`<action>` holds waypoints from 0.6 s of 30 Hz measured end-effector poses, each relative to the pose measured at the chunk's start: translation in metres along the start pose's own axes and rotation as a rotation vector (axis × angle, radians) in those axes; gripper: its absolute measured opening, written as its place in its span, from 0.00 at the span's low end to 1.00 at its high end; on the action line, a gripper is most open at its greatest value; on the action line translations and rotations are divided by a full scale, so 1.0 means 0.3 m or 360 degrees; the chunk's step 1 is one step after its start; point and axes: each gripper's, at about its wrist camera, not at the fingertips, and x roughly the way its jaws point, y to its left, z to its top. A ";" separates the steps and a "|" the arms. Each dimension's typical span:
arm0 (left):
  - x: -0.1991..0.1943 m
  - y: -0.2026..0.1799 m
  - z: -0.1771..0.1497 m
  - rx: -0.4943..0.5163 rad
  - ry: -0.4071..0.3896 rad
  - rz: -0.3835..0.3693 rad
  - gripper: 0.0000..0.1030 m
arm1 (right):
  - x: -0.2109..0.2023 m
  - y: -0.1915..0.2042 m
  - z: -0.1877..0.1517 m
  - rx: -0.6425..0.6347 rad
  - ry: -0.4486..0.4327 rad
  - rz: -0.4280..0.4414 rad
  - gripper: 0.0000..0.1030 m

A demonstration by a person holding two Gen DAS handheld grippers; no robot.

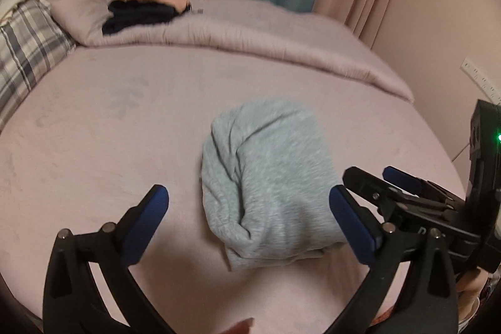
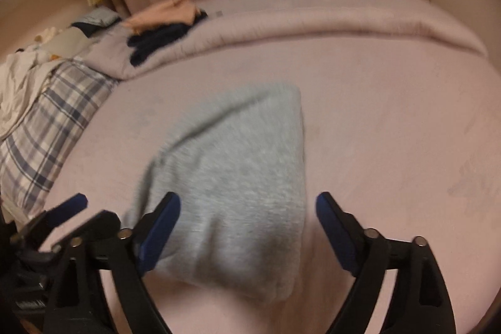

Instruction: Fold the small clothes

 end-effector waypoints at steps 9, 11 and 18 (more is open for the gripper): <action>-0.103 0.044 -0.066 -0.0147 -0.0019 0.0020 1.00 | -0.151 0.054 -0.022 -0.0036 -0.0171 -0.0110 0.93; -0.111 0.047 -0.076 -0.0148 -0.0001 0.0040 1.00 | -0.147 0.063 -0.031 -0.0041 -0.0166 -0.0126 0.93; -0.136 0.031 -0.101 -0.0070 0.0003 0.0168 1.00 | -0.175 0.077 -0.068 -0.0024 -0.0200 -0.0236 0.93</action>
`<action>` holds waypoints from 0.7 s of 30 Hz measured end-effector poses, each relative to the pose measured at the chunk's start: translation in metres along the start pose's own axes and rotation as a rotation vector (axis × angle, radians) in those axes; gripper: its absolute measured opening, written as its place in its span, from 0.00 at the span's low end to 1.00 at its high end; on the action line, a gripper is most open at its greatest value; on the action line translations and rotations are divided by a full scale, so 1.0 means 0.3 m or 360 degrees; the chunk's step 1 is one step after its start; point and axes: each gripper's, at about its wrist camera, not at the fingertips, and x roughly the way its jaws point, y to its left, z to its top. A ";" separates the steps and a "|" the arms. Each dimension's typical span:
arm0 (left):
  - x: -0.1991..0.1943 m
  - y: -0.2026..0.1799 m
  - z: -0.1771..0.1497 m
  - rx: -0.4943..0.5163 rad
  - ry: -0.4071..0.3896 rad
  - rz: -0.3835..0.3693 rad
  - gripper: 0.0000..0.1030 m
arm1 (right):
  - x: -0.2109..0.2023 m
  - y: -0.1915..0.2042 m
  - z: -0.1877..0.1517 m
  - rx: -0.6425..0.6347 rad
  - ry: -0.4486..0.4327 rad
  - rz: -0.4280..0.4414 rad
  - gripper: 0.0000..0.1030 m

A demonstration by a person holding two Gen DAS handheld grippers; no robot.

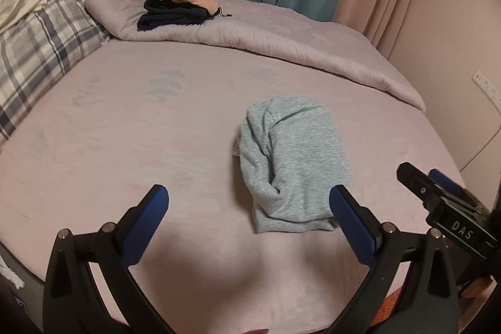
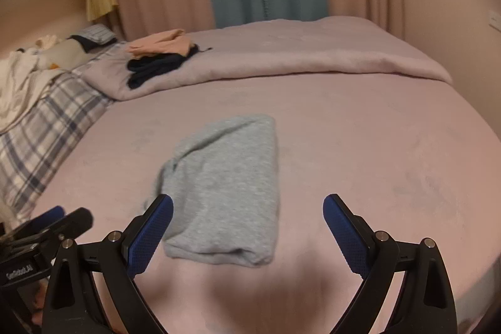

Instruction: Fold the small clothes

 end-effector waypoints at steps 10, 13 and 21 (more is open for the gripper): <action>-0.028 -0.028 -0.023 0.0086 -0.0028 0.0049 1.00 | -0.016 -0.007 -0.027 0.0023 0.0018 0.0018 0.93; -0.027 -0.032 -0.025 0.0092 -0.0023 0.0059 1.00 | -0.016 -0.009 -0.024 0.0031 0.0014 0.0018 0.93; -0.010 -0.046 -0.036 0.0085 0.0039 0.0025 1.00 | -0.018 -0.011 -0.033 0.0027 -0.0002 0.0003 0.93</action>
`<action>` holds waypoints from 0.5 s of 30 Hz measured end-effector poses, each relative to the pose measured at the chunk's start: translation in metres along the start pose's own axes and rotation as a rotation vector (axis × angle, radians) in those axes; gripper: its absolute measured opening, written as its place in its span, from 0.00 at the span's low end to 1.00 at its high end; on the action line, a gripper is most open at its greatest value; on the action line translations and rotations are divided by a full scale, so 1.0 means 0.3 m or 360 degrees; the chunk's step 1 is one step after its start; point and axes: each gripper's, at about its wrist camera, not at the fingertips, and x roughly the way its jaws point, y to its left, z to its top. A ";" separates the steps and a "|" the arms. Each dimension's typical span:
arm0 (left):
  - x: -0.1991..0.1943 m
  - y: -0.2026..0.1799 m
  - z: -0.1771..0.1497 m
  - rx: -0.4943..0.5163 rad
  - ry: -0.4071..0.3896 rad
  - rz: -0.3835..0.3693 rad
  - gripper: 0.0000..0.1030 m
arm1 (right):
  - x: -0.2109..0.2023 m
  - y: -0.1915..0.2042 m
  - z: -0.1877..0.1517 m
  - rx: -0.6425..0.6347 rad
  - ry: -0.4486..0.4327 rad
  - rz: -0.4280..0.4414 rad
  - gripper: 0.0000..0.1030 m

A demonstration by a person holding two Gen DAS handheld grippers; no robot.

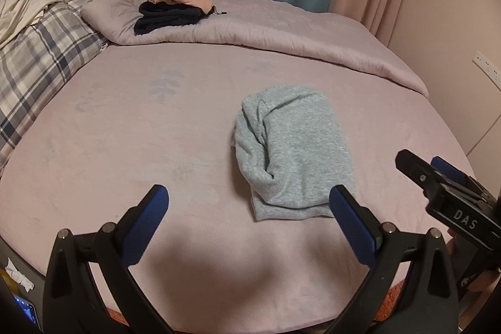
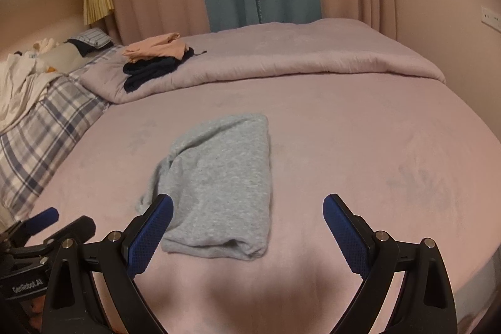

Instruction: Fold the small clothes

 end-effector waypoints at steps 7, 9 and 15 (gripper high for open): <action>0.005 -0.009 -0.004 0.0004 0.0011 -0.0007 1.00 | 0.008 0.003 0.002 0.0002 0.0007 -0.0003 0.93; 0.007 -0.010 -0.007 0.0005 0.0017 -0.0006 1.00 | 0.010 0.004 0.002 -0.0001 0.0009 -0.0007 0.93; 0.010 -0.012 -0.011 0.0003 0.0016 -0.0008 1.00 | 0.017 0.005 0.002 -0.0003 0.0015 -0.0016 0.93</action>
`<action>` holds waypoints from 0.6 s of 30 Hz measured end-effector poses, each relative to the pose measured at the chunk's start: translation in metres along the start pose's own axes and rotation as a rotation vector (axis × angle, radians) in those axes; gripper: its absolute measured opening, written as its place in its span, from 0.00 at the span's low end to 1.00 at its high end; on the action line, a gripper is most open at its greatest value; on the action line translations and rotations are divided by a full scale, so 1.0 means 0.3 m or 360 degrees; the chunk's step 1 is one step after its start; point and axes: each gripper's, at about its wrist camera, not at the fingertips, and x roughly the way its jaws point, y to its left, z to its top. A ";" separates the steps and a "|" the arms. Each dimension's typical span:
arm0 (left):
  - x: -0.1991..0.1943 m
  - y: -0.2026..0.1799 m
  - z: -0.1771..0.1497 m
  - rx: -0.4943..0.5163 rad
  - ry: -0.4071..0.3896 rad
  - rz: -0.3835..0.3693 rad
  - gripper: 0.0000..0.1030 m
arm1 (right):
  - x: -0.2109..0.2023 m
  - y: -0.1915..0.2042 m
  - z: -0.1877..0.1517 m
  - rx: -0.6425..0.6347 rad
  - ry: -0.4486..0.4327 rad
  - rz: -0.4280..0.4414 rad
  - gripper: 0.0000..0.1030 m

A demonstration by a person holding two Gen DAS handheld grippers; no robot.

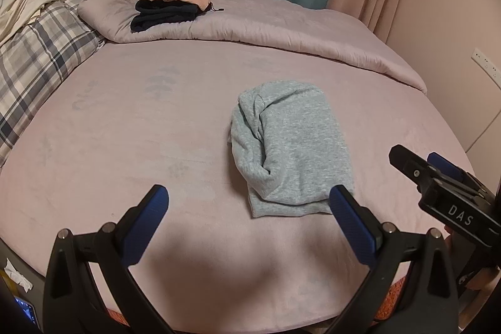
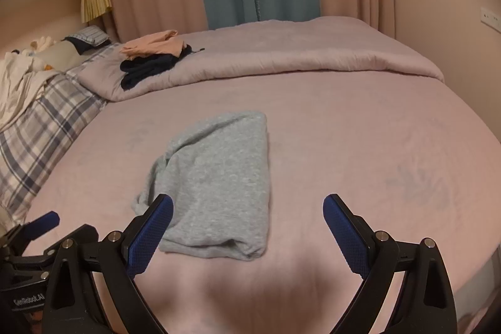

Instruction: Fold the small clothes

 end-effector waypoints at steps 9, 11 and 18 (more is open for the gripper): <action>-0.003 0.006 -0.002 -0.0024 -0.0004 -0.0020 0.99 | -0.001 0.007 -0.004 -0.0002 -0.0009 -0.0015 0.93; -0.008 0.008 -0.001 -0.0032 -0.0005 -0.0032 1.00 | 0.005 0.007 -0.007 -0.0001 -0.0002 -0.0016 0.93; -0.015 0.013 0.004 -0.0051 -0.0007 -0.0054 0.99 | 0.013 0.011 -0.009 -0.0005 0.0005 -0.0013 0.93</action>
